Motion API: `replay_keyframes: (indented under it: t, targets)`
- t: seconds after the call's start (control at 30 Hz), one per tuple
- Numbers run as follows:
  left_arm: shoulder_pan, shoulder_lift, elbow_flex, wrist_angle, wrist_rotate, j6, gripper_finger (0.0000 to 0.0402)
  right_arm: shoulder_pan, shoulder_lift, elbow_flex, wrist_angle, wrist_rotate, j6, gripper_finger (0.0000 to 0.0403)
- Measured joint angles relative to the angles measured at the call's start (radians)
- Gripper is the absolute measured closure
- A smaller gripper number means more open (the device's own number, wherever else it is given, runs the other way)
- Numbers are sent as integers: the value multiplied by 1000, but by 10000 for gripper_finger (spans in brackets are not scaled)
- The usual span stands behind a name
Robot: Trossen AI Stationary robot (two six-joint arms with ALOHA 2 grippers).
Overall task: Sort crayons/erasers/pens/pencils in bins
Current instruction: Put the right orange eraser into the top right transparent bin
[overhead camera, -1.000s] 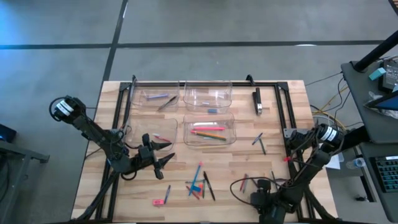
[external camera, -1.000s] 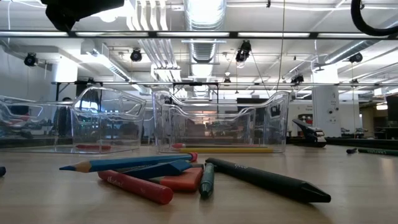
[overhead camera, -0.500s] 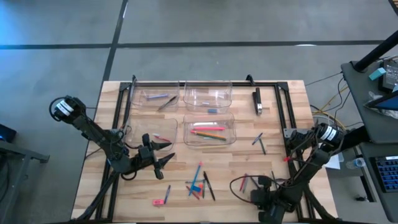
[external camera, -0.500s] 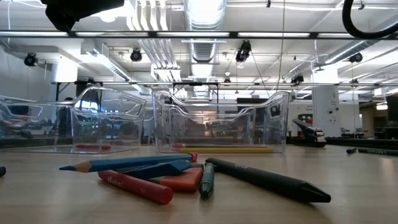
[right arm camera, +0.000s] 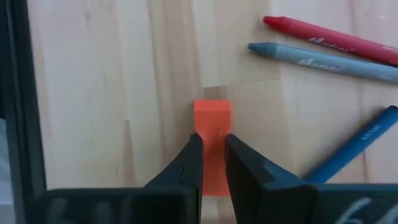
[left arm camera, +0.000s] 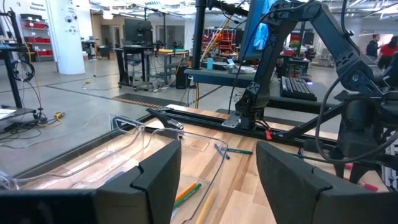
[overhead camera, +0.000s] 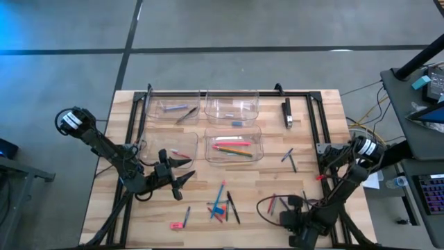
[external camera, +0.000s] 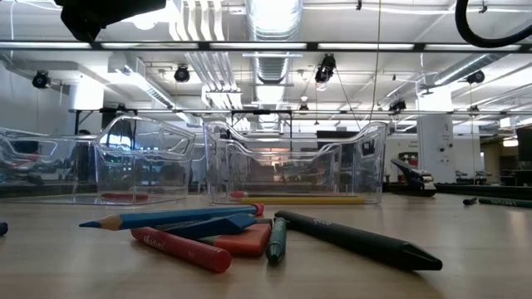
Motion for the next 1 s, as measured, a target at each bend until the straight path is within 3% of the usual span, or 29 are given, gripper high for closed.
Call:
replay_keyframes:
  t: [1.0]
  targets:
    - [0, 0, 0, 0, 0, 0, 208, -60, -28, 94, -39, 40, -163, 367]
